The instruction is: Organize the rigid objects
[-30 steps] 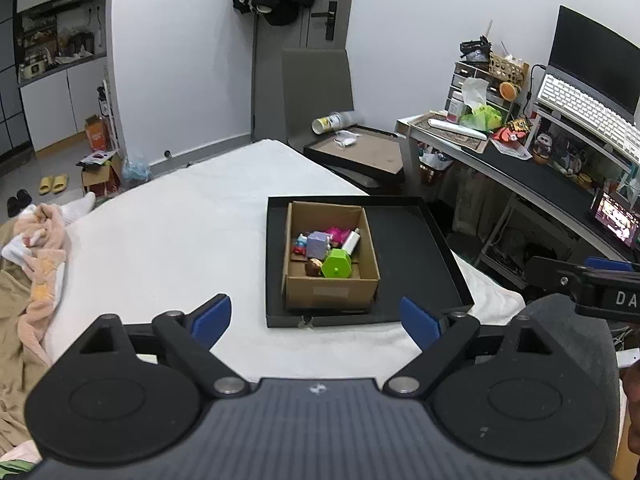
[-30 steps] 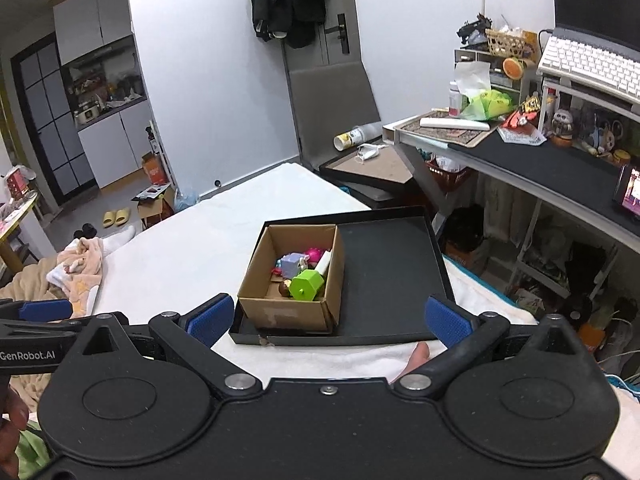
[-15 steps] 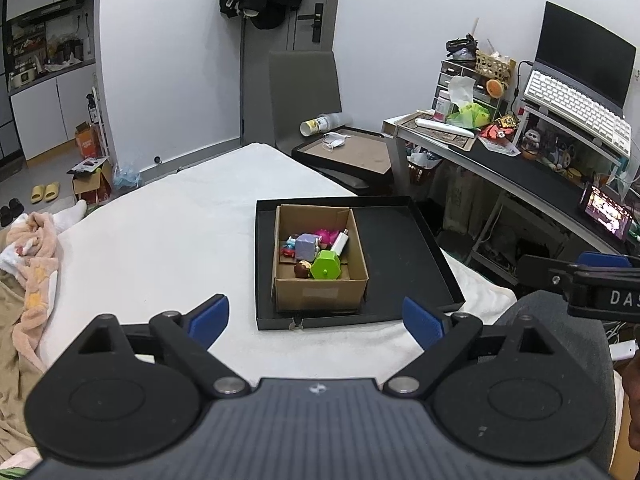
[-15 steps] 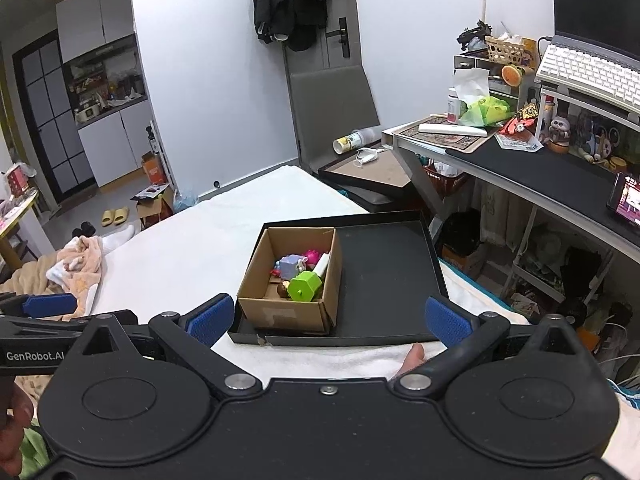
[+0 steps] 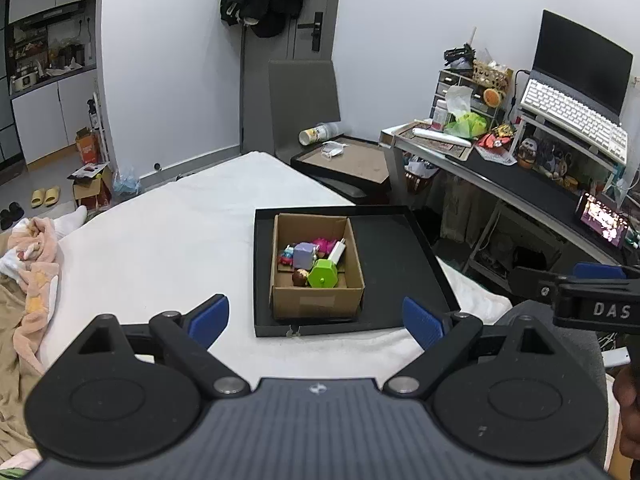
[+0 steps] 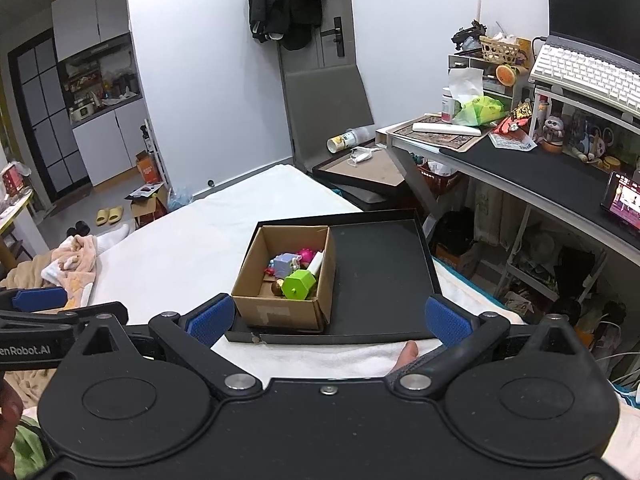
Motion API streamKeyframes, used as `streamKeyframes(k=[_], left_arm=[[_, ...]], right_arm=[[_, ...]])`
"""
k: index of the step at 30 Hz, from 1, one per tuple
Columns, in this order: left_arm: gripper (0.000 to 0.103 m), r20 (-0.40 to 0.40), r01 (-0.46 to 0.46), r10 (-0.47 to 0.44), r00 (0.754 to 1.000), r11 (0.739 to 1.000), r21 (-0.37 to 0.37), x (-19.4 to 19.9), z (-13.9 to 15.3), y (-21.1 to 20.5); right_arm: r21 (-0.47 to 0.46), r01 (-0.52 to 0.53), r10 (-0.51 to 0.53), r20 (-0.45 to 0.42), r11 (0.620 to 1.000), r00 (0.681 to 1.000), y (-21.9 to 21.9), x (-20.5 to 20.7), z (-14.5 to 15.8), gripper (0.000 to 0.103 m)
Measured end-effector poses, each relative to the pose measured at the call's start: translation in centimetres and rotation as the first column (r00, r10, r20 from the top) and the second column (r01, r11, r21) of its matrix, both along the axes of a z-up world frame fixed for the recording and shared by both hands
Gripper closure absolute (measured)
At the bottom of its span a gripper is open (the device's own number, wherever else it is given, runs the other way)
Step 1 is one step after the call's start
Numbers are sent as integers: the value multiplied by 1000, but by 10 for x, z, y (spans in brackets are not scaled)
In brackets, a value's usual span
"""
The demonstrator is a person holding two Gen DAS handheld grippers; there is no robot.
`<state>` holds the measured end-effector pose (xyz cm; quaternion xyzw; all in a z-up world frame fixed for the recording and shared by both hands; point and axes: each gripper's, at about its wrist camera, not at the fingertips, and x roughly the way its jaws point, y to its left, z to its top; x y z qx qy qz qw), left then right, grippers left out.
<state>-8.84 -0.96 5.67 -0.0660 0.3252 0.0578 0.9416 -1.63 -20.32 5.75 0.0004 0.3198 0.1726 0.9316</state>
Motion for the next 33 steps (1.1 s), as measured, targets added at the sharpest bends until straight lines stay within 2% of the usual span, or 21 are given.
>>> streamKeyframes(k=[33], left_arm=[[10,-13,-16,15,1000,1000,-14,-3,-2,3]], right_arm=[[-12,25,-25,-2,1000,1000,-1,2,-3,0]])
